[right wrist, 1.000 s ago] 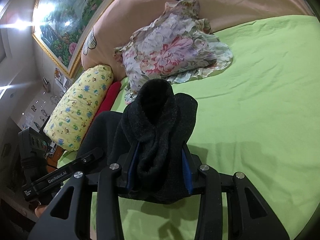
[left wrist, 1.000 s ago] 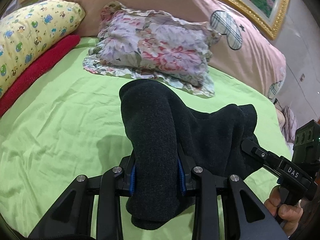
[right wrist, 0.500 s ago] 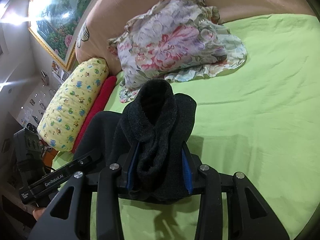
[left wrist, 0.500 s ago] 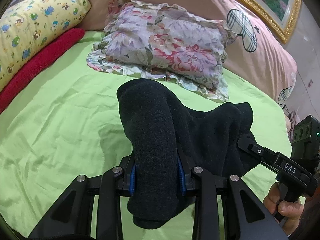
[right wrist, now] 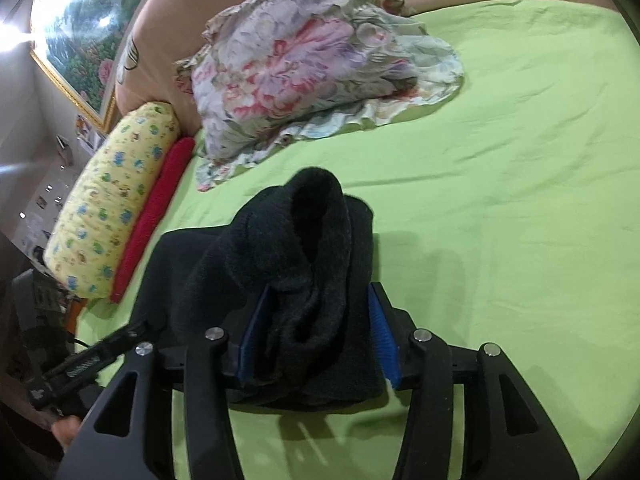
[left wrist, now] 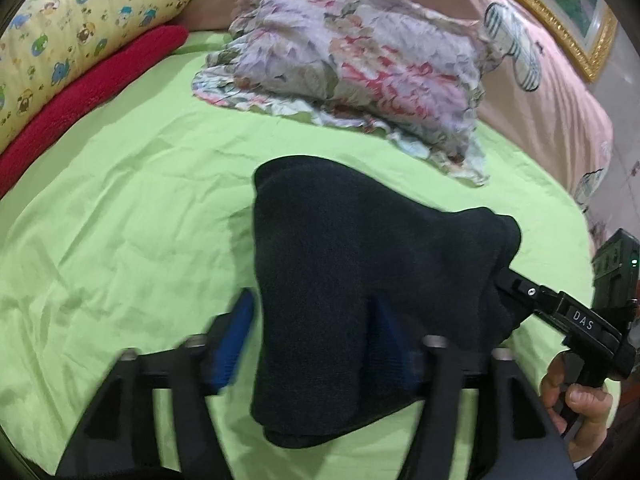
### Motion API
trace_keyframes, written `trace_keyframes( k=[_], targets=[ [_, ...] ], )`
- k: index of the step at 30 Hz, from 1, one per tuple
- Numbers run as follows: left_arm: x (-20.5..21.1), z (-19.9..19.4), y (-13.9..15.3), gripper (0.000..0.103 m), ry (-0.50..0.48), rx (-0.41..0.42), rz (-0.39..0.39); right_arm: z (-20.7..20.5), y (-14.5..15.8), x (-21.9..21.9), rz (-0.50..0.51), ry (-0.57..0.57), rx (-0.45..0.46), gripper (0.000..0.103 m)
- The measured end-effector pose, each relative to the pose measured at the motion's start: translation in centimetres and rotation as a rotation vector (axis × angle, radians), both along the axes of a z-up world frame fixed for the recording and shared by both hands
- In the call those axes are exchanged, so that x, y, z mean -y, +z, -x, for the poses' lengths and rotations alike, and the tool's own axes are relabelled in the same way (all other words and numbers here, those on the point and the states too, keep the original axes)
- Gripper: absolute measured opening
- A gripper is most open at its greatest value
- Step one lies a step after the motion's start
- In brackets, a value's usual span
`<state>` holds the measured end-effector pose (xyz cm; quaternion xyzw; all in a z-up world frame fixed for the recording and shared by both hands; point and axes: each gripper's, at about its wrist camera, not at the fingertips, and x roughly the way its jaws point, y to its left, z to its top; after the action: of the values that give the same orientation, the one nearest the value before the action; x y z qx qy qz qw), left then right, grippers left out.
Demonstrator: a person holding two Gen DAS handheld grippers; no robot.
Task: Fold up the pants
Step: 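Open both tools and pull them back from the folded pants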
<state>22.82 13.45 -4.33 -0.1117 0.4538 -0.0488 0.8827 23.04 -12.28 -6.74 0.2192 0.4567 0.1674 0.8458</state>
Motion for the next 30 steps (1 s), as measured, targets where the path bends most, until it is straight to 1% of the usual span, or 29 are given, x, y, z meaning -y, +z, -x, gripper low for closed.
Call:
trace_keyframes(
  k=[2,5,9,12,15,18,20,23,25,27,30],
  targets=[
    [-0.2,0.2,-0.7,0.075,0.010,-0.006,0.002,0.0,-0.6,0.3,0.045,-0.004,0.015,0.052],
    [-0.3,0.4,-1.4,0.082,0.020,-0.013,-0.010,0.1,-1.3,0.5,0.063,-0.007,0.031,0.061],
    [-0.3,0.8,-1.2,0.082,0.021,-0.014,-0.017,0.3,-1.0,0.6,0.069,-0.011,0.029,0.063],
    [0.0,1.8,-0.4,0.082,0.006,-0.002,-0.065,1.0,0.2,0.5,0.064,0.006,0.040,0.064],
    [0.3,3.2,0.4,0.082,-0.013,0.016,-0.107,2.3,1.7,0.4,0.040,0.023,0.089,0.064],
    [0.4,4.6,1.1,0.083,-0.008,0.031,-0.152,3.7,2.9,0.2,0.039,0.041,0.123,0.064],
    [0.5,5.6,1.7,0.084,-0.006,0.041,-0.176,4.7,3.5,-0.1,0.030,0.069,0.127,0.069],
    [0.9,6.8,2.1,0.085,-0.014,0.055,-0.214,6.2,4.2,-0.5,0.037,0.104,0.150,0.076],
    [1.3,7.6,2.2,0.086,-0.019,0.064,-0.261,7.1,4.5,-0.8,0.060,0.111,0.156,0.079],
    [1.8,8.4,2.1,0.086,-0.025,0.063,-0.292,7.9,4.5,-0.9,0.067,0.120,0.162,0.080],
    [2.1,9.3,1.6,0.087,-0.032,0.054,-0.293,8.9,4.3,-1.1,0.088,0.124,0.156,0.080]
  ],
)
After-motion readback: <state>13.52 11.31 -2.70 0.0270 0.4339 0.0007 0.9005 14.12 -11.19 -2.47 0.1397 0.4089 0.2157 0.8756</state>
